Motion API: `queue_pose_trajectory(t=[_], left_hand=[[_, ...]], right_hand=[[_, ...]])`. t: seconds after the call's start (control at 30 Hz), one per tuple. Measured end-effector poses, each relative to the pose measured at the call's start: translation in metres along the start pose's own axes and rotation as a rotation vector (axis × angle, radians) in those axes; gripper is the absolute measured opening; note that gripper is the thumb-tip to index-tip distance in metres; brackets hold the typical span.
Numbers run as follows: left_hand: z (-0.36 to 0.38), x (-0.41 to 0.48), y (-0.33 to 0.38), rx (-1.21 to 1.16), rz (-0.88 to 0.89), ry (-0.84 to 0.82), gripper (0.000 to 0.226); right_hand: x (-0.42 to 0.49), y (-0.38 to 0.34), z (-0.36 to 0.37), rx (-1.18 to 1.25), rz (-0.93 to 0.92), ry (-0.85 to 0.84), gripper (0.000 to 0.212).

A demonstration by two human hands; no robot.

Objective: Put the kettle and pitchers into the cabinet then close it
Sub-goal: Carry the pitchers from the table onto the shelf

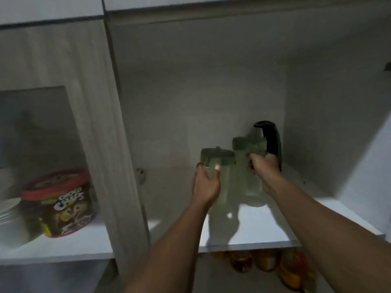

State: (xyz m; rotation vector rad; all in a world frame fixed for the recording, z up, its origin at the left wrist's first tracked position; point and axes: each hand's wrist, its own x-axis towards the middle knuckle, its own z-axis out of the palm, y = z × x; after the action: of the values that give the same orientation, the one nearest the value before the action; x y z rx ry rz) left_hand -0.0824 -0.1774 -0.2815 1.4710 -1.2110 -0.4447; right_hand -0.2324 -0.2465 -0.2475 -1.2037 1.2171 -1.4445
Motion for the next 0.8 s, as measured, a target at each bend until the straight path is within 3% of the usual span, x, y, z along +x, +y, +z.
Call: queue_pose_trajectory(t=[0.17,0.3,0.4,0.47,0.53,0.6,0.8], left_hand=[[0.060,0.084,-0.028,0.061,-0.104,0.011,0.038],[0.095,0.129,-0.046,0.044,-0.138,-0.036,0.039],[0.110,0.160,-0.051,0.044,-0.181,-0.060,0.046],[0.117,0.177,-0.053,0.043,-0.213,-0.085,0.051],[0.124,0.191,-0.057,0.032,-0.225,-0.126,0.056],[0.131,0.206,-0.064,0.007,-0.240,-0.159,0.064],[0.152,0.239,-0.079,-0.076,-0.305,-0.215,0.076]], right_hand=[[0.093,0.036,0.023,0.167,0.128,-0.081,0.021],[0.147,0.060,0.034,-0.050,0.098,-0.121,0.004],[0.177,0.069,0.042,-0.088,0.072,-0.153,0.018],[0.187,0.071,0.045,-0.168,0.016,-0.229,0.013],[0.195,0.073,0.049,-0.166,0.002,-0.201,0.005],[0.206,0.077,0.053,-0.155,-0.005,-0.136,0.017],[0.227,0.086,0.047,-0.188,0.016,-0.079,0.019]])
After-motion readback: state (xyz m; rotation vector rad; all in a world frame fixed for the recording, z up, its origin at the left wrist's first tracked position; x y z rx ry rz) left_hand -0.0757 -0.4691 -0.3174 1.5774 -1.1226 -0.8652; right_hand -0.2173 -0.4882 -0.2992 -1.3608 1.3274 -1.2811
